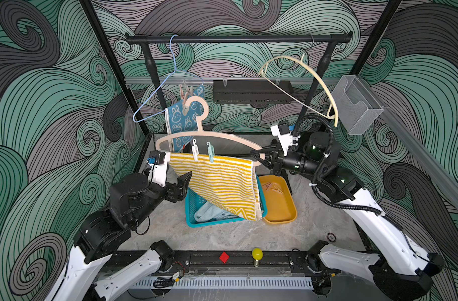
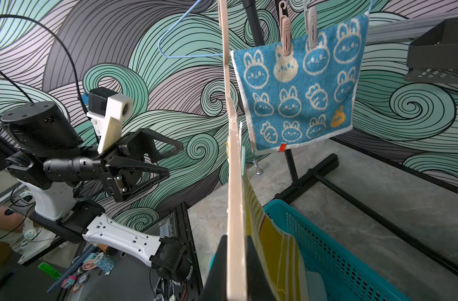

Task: Remove the clothespins securing towels to the hanger
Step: Pick up the hanger from the clothesline.

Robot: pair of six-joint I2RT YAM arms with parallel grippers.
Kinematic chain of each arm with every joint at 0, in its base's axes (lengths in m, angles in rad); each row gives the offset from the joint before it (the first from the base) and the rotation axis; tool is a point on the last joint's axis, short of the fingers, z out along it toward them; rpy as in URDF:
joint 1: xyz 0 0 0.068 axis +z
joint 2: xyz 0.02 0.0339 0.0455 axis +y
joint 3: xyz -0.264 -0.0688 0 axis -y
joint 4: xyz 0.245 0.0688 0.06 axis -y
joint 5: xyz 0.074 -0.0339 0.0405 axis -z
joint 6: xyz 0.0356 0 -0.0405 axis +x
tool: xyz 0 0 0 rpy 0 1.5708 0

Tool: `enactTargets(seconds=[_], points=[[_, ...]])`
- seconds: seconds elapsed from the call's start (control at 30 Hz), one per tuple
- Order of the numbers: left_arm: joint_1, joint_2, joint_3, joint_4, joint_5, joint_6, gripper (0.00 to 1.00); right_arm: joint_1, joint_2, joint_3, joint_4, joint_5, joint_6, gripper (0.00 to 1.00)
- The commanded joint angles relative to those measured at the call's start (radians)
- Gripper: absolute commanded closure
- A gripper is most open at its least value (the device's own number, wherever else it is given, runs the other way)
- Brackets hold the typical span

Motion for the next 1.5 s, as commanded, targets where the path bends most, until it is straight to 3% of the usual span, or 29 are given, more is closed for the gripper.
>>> enactTargets(seconds=[0.0,0.53,1.07,1.47], points=[[-0.005,-0.002,-0.012,0.002,0.005,-0.012,0.16,-0.025,0.003,-0.022,0.151,-0.103,0.021,1.0],[-0.005,0.06,-0.032,0.041,0.056,-0.032,0.16,-0.148,0.03,-0.211,0.313,-0.32,0.04,1.0],[-0.004,0.146,-0.075,0.097,0.089,-0.129,0.19,-0.19,0.042,-0.444,0.507,-0.32,0.045,1.0],[0.013,0.275,-0.035,0.113,0.096,-0.186,0.2,-0.198,0.041,-0.535,0.557,-0.409,0.04,1.0]])
